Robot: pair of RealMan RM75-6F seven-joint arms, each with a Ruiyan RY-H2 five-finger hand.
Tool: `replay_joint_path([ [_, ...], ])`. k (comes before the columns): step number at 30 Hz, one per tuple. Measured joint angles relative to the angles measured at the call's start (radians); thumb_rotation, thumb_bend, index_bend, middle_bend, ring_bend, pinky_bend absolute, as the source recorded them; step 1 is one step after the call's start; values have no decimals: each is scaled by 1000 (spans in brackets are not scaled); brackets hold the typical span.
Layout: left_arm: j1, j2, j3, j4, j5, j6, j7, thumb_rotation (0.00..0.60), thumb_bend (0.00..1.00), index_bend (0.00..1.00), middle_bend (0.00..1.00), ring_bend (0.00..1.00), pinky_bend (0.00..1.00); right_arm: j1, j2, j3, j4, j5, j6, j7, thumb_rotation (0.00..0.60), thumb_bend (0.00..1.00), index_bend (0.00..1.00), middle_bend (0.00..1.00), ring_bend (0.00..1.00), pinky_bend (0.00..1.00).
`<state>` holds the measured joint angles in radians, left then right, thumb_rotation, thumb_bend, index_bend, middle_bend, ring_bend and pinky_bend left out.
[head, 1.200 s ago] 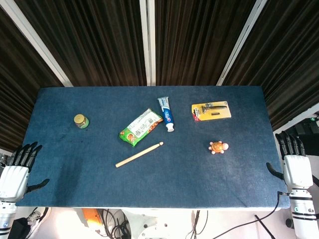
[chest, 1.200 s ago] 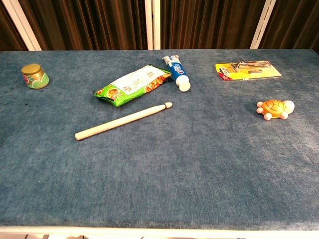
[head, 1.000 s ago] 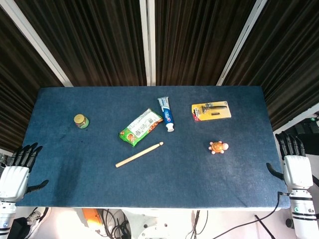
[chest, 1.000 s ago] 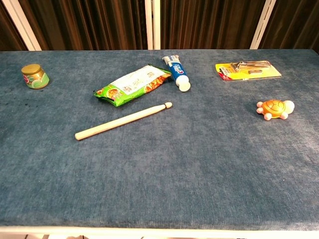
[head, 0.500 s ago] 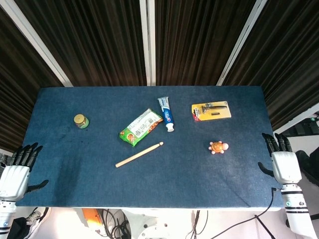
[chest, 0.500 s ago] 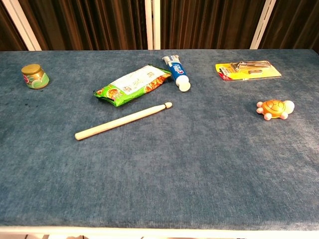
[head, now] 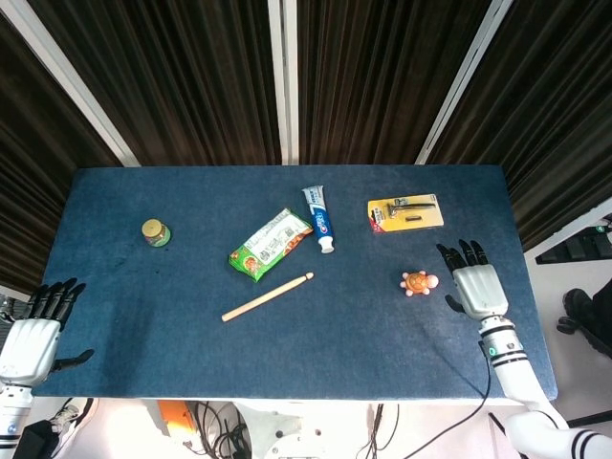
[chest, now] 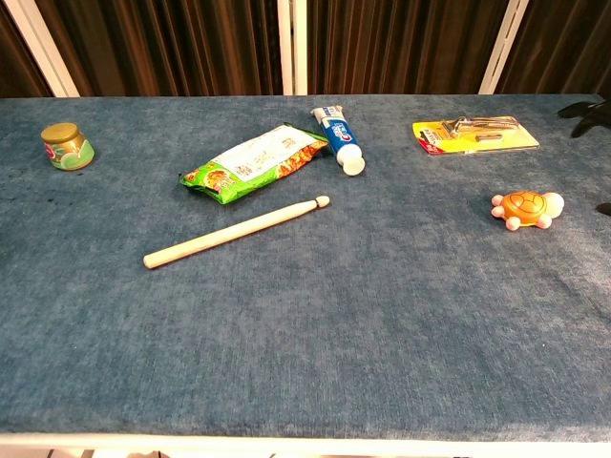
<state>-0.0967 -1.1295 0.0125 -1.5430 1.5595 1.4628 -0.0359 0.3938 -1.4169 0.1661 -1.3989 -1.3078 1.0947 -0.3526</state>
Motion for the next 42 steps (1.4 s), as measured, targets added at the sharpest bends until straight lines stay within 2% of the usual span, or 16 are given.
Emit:
replay_joint_path([
  [5, -3, -3, -3, 10, 6, 4, -10, 600, 0, 56, 0, 0, 0, 36, -61, 3, 56, 26, -27, -34, 600, 213, 129, 211, 0, 0],
  [10, -6, -6, -2, 22, 12, 3, -25, 600, 0, 57, 0, 0, 0, 61, -102, -5, 94, 46, -51, -56, 600, 226, 162, 227, 0, 0],
  [13, -6, -7, -1, 27, 12, 4, -32, 600, 0, 57, 0, 0, 0, 69, -118, -9, 110, 48, -55, -52, 600, 237, 193, 247, 0, 0],
  [18, -6, -8, 1, 39, 22, 9, -48, 600, 0, 58, 0, 0, 0, 81, -143, -19, 146, 38, -61, -29, 600, 317, 255, 290, 0, 0],
  [23, -4, -11, 3, 47, 22, 11, -54, 600, 0, 58, 0, 0, 0, 91, -165, -34, 181, 23, -63, -17, 600, 327, 320, 350, 10, 0],
  [25, -5, -12, 4, 50, 23, 10, -55, 600, 0, 58, 0, 0, 0, 94, -177, -41, 195, 19, -65, -20, 600, 327, 380, 401, 35, 0],
  [28, -5, -13, 5, 54, 24, 10, -60, 600, 0, 59, 0, 0, 0, 96, -191, -44, 209, 12, -54, -21, 600, 333, 618, 565, 130, 0],
  [30, -4, -14, 5, 57, 23, 9, -62, 600, 0, 59, 0, 0, 0, 95, -206, -45, 223, 2, -34, -14, 600, 364, 833, 718, 234, 0],
  [32, -5, -14, 5, 59, 22, 8, -64, 600, 0, 59, 0, 0, 0, 94, -219, -46, 242, -11, -15, -3, 600, 407, 967, 847, 336, 0],
  [35, -5, -16, 5, 61, 21, 8, -66, 600, 0, 59, 0, 0, 0, 92, -240, -53, 283, -38, 11, 26, 600, 435, 1000, 927, 404, 0],
  [42, -5, -17, 6, 63, 22, 8, -67, 600, 0, 59, 0, 0, 0, 87, -269, -64, 339, -69, 40, 67, 600, 428, 1000, 945, 421, 0],
])
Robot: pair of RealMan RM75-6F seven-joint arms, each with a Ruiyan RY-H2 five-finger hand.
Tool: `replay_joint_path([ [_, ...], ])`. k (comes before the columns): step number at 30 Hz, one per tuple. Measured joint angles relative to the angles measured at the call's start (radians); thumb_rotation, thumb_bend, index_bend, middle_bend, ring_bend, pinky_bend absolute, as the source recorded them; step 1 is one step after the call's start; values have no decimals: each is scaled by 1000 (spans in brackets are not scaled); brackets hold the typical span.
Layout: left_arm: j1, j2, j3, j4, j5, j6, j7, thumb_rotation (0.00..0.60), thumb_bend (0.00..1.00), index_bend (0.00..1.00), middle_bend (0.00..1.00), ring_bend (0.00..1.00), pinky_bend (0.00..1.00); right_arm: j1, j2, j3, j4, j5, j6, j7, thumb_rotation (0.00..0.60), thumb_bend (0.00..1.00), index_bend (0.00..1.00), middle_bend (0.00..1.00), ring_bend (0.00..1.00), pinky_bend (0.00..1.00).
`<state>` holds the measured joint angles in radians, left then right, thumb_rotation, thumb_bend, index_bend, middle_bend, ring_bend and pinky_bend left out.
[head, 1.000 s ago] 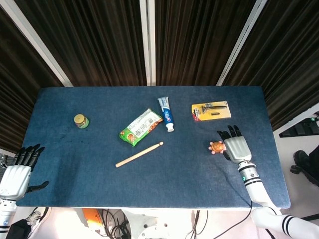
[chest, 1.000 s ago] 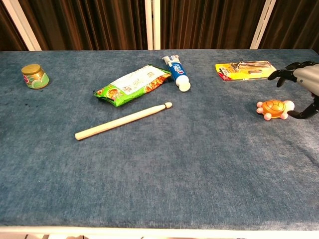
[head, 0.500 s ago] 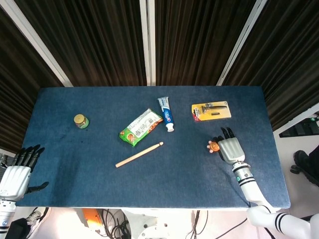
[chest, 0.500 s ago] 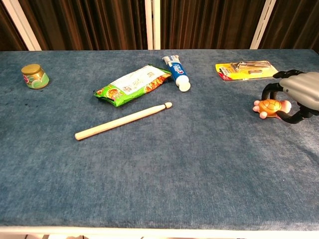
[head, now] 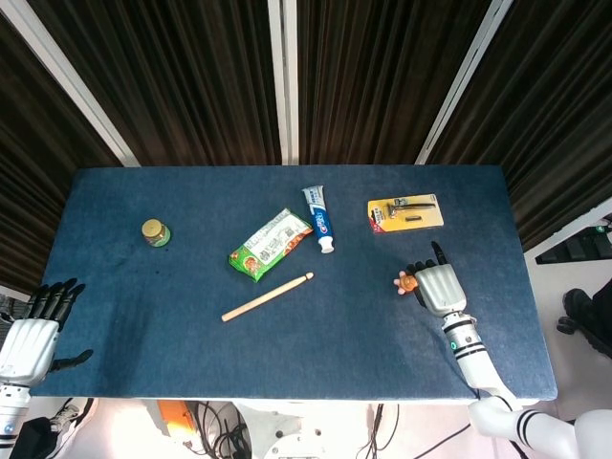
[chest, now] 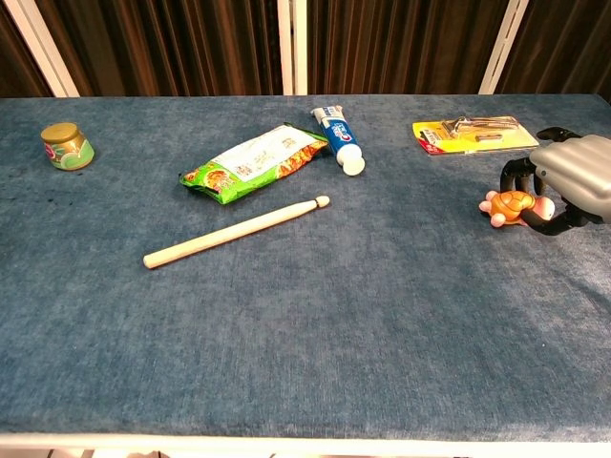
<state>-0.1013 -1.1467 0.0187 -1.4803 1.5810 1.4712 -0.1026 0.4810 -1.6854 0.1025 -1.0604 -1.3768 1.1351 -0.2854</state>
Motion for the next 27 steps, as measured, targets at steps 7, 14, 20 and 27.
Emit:
replay_joint_path([
  [7, 0, 0, 1, -2, 1, 0, 1, 600, 0, 59, 0, 0, 0, -6, 29, -6, -28, -2, -11, 25, 600, 235, 325, 338, 70, 0],
  [14, -2, -3, 1, -1, 0, -5, 4, 600, 0, 60, 0, 0, 0, -17, 83, -2, -111, 7, -5, 24, 600, 162, 24, 99, 0, 0],
  [20, -4, -4, 1, -4, 0, -5, 10, 600, 0, 63, 0, 0, 0, -25, 127, -4, -182, 19, -13, 11, 600, 158, 1, 149, 0, 0],
  [27, -5, -6, 1, -5, 3, -4, 10, 600, 0, 62, 0, 0, 0, -24, 126, -13, -188, 10, -15, 0, 600, 215, 234, 306, 0, 0],
])
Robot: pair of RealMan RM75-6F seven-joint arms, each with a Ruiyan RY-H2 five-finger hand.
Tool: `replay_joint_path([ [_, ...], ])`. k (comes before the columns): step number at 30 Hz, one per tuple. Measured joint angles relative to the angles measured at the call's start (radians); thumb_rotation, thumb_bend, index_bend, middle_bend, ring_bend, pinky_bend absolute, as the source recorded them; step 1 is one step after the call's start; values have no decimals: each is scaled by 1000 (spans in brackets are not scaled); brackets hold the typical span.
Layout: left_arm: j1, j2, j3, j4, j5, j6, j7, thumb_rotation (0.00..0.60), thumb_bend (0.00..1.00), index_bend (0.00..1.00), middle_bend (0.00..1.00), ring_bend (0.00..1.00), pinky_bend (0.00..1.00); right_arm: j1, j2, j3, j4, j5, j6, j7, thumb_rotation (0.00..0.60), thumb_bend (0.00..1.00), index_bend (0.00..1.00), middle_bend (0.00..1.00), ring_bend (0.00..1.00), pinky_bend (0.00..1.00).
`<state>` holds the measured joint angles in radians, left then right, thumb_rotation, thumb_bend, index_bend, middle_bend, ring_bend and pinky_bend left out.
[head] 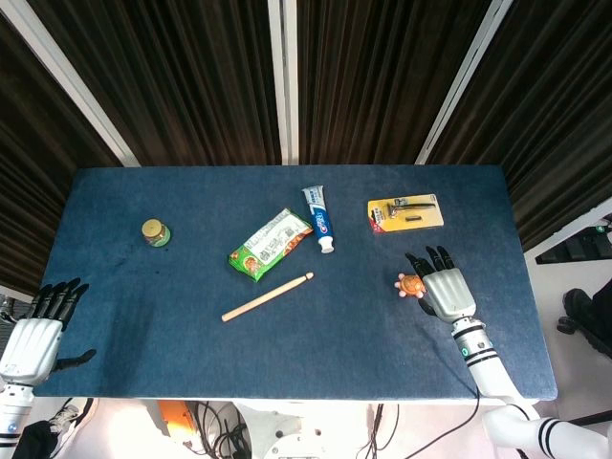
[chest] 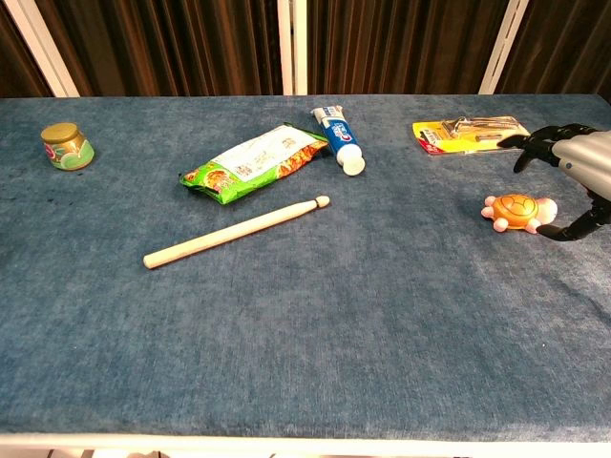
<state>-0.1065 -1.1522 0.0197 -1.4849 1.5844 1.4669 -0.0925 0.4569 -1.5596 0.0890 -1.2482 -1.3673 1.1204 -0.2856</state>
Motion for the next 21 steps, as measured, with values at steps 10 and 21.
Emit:
replay_joint_path([
  [10, 0, -3, 0, 14, 4, 5, -22, 600, 0, 63, 0, 0, 0, 8, -66, 6, 78, -1, 23, -55, 600, 331, 767, 711, 229, 0],
  [21, 1, -7, 1, 26, 8, 12, -32, 600, 0, 63, 0, 0, 0, 8, -118, 8, 152, -43, 78, -29, 600, 467, 1000, 976, 437, 0],
])
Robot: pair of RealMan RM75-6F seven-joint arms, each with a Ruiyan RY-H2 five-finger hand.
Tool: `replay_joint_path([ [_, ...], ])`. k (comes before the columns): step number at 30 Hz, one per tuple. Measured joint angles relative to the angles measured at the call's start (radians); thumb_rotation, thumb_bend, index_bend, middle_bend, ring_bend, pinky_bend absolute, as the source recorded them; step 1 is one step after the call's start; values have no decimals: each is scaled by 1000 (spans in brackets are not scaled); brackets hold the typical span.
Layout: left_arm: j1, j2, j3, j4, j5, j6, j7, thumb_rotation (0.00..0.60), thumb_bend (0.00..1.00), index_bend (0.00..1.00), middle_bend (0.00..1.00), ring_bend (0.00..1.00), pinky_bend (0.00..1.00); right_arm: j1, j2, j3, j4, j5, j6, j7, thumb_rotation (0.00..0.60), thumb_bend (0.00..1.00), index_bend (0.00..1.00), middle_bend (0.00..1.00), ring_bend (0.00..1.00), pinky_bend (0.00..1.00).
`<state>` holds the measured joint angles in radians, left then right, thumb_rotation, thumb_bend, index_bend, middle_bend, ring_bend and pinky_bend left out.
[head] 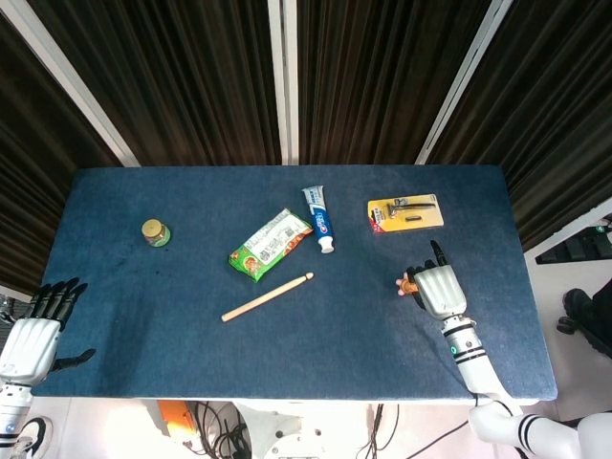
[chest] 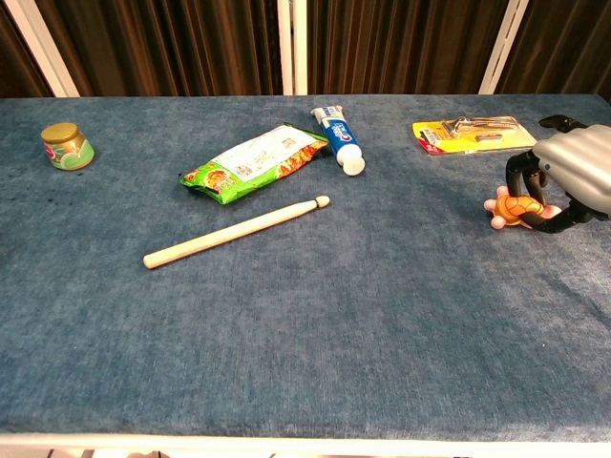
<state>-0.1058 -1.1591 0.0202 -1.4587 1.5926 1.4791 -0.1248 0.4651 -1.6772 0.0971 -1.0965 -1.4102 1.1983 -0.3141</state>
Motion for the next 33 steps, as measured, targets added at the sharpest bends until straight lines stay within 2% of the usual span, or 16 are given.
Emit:
replay_joint_path([
  [2, 0, -1, 1, 0, 1, 0, 1, 600, 0, 63, 0, 0, 0, -1, 1, 1, -2, 1, -1, 17, 600, 408, 989, 965, 425, 0],
  [4, 0, -1, 1, -1, 1, 1, 2, 600, 0, 63, 0, 0, 0, -2, 8, 0, -6, 1, -7, 33, 600, 321, 876, 888, 361, 0],
  [7, 0, 0, 1, -2, 2, 2, 3, 600, 0, 63, 0, 0, 0, -1, 29, -6, -26, 4, -34, 42, 600, 171, 458, 627, 207, 0],
  [10, 0, 0, 2, -3, 2, 0, 5, 600, 0, 63, 0, 0, 0, 0, 53, -7, -58, 15, -59, 48, 600, 88, 169, 375, 56, 0],
  [12, 0, -1, 2, -4, 1, -1, 7, 600, 0, 62, 0, 0, 0, 2, 67, -7, -77, 19, -68, 51, 600, 75, 74, 246, 3, 0],
  [14, -1, -1, 2, -5, 1, -1, 7, 600, 0, 62, 0, 0, 0, 4, 82, -7, -95, 17, -73, 63, 600, 73, 38, 191, 0, 0],
  [19, -3, 0, 2, -5, -1, -6, 6, 600, 0, 62, 0, 0, 0, 8, 113, -13, -126, 13, -89, 84, 600, 106, 17, 191, 0, 0],
  [22, -4, 0, 2, -4, 0, -7, 5, 600, 0, 63, 0, 0, 0, 5, 121, -14, -133, 13, -88, 90, 600, 153, 77, 251, 0, 0],
  [26, -4, -2, 3, -3, -1, -8, 5, 600, 0, 63, 0, 0, 0, 4, 114, -12, -126, 19, -84, 77, 600, 230, 267, 363, 24, 0],
  [30, -4, -3, 3, 0, -8, -14, 1, 600, 0, 63, 0, 0, 0, 6, 94, -12, -104, 27, -92, 52, 600, 264, 436, 459, 74, 0],
  [33, -3, -3, 4, 3, -8, -15, -2, 600, 0, 63, 0, 0, 0, 9, 74, -6, -90, 37, -94, 40, 600, 324, 716, 657, 253, 0],
])
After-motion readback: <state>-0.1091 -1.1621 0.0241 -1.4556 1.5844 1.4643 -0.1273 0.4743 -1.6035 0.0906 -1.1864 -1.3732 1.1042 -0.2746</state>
